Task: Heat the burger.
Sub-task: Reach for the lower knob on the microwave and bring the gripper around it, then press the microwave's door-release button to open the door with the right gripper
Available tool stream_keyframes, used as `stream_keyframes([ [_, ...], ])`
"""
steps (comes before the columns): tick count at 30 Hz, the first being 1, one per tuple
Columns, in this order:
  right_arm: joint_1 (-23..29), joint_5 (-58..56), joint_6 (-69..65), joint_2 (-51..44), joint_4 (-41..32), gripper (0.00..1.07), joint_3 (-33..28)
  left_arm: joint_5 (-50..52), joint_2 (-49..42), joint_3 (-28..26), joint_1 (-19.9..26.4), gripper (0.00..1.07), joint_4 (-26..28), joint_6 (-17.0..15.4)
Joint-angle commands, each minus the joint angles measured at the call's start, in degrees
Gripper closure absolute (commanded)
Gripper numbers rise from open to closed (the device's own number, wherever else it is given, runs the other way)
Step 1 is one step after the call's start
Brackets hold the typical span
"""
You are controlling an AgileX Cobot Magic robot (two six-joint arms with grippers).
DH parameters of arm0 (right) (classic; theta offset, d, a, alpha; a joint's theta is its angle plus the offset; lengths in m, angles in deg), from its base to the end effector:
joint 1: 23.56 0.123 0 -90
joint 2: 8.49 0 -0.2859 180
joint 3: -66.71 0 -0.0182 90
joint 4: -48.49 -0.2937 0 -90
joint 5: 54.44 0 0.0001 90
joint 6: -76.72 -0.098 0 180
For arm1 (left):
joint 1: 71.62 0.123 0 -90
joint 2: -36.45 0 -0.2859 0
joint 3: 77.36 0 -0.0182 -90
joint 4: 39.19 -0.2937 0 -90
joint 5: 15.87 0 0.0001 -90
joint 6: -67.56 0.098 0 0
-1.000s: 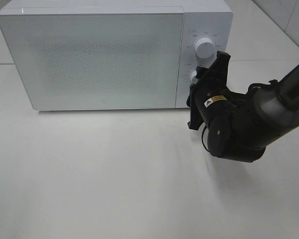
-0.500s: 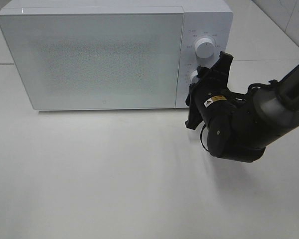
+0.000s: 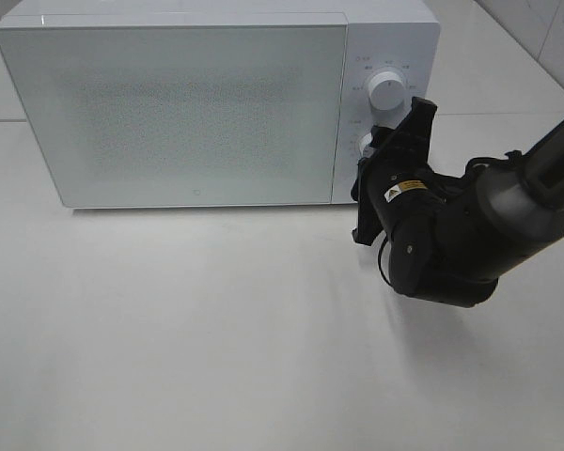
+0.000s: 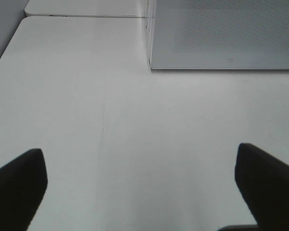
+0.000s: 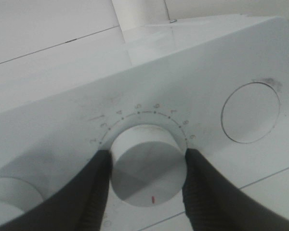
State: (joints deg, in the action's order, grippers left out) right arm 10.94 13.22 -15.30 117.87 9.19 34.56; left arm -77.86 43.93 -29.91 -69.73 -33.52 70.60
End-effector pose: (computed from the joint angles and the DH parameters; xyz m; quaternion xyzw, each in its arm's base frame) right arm 0.3399 0.1639 0.0776 0.5940 0.4393 0.5310 0.4151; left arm 0.0338 -0.0074 0.2998 0.0116 0.8512 -0.0269 0.5241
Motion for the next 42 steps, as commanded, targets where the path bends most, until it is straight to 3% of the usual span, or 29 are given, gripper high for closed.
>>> stream_keyframes([
  [1, -0.29, 12.49, 2.46, -0.4, 5.1, 0.77, 3.21, 0.69, -1.32, 0.17, 0.0, 0.08, 0.11, 0.0],
  [3, -0.29, 12.49, 2.75, -0.4, 4.35, 0.71, 3.21, 0.69, -1.32, 0.17, 0.0, 0.08, 0.11, 0.0],
  [5, -0.29, 12.49, 5.04, -0.4, 2.75, 0.53, 3.15, 0.69, -1.32, 0.17, 0.0, 0.08, 0.11, 0.0],
  [6, -0.29, 12.49, 5.04, -0.4, 2.75, 0.53, 3.15, 0.69, -1.32, 0.17, 0.0, 0.08, 0.11, 0.0],
  [8, -0.29, 12.43, 6.3, -0.4, 2.86, 0.41, 2.86, 0.69, -1.32, 0.17, 0.0, 0.08, 0.11, 0.0],
  [12, -0.11, 12.09, 7.51, -0.63, 2.64, 0.34, 1.78, 0.69, -1.32, 0.17, 0.0, 0.08, 0.11, 0.0],
  [19, -0.11, 10.94, 11.75, -3.21, 6.82, 0.34, -2.92, 0.69, -1.32, 0.17, 0.0, 0.08, 0.11, 0.06],
  [29, -0.11, -7.05, 23.38, -10.54, 14.15, 0.35, -8.77, 0.69, -1.32, 0.17, 0.0, 0.08, 0.11, 0.0],
  [34, -0.63, -24.92, 42.34, -17.25, 15.13, 0.35, -9.22, 0.69, -1.32, 0.17, 0.0, 0.08, 0.11, 0.0],
  [42, -4.98, -42.4, 63.08, -23.84, 15.36, 0.35, -9.22, 0.69, -1.32, 0.17, 0.0, 0.08, 0.11, 0.0],
])
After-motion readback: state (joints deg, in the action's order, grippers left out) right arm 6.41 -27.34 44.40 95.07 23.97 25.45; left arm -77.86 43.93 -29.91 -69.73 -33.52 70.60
